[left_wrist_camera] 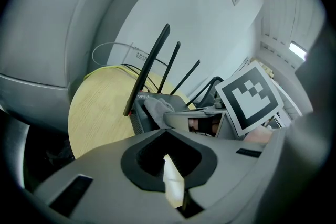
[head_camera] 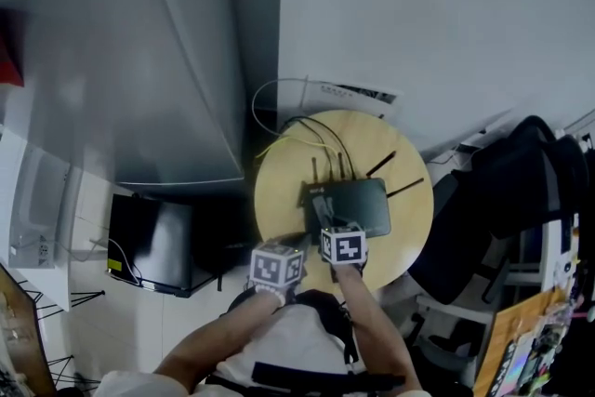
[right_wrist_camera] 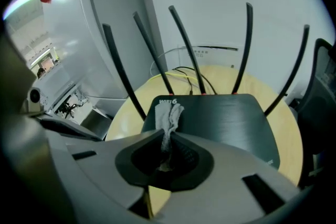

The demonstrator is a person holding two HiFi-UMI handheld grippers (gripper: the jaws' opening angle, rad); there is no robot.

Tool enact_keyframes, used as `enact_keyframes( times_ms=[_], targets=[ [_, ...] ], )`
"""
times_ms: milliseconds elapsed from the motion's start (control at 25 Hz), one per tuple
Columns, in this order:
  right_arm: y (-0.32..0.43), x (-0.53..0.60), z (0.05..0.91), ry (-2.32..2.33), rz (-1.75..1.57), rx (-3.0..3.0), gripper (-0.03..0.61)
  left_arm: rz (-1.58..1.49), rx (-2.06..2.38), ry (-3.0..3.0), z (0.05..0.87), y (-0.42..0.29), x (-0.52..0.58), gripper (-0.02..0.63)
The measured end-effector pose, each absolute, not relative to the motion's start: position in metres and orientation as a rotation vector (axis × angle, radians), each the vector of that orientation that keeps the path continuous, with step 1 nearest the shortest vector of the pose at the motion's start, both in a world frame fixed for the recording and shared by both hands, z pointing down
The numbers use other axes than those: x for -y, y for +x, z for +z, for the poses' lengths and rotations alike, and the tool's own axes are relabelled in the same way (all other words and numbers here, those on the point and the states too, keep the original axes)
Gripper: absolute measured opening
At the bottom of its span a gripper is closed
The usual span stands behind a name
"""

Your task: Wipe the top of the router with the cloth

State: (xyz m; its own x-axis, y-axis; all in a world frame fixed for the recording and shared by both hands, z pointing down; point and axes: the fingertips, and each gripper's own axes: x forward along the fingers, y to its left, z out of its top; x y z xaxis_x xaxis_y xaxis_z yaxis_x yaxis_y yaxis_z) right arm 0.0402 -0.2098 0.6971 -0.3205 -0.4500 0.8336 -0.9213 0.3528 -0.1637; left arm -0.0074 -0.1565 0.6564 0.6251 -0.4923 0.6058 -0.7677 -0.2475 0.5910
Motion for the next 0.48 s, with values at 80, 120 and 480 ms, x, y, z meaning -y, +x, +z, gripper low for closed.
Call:
enact_keyframes(
  times_ms=[80,120,480],
  targets=[
    [0.029,0.206,0.698,1.158,0.866,1.934,0.038,0.372,1.014,1.902,0.657,-0.011,0.156,-0.002],
    [0.025,0.205,0.698,1.142,0.866,1.946,0.038,0.373,1.020,1.897,0.658,-0.013,0.156,-0.002],
    [0.005,0.192,0.685,1.086,0.963,2.014,0.038,0.366,1.038,1.864,0.662,-0.022,0.152,-0.002]
  ],
)
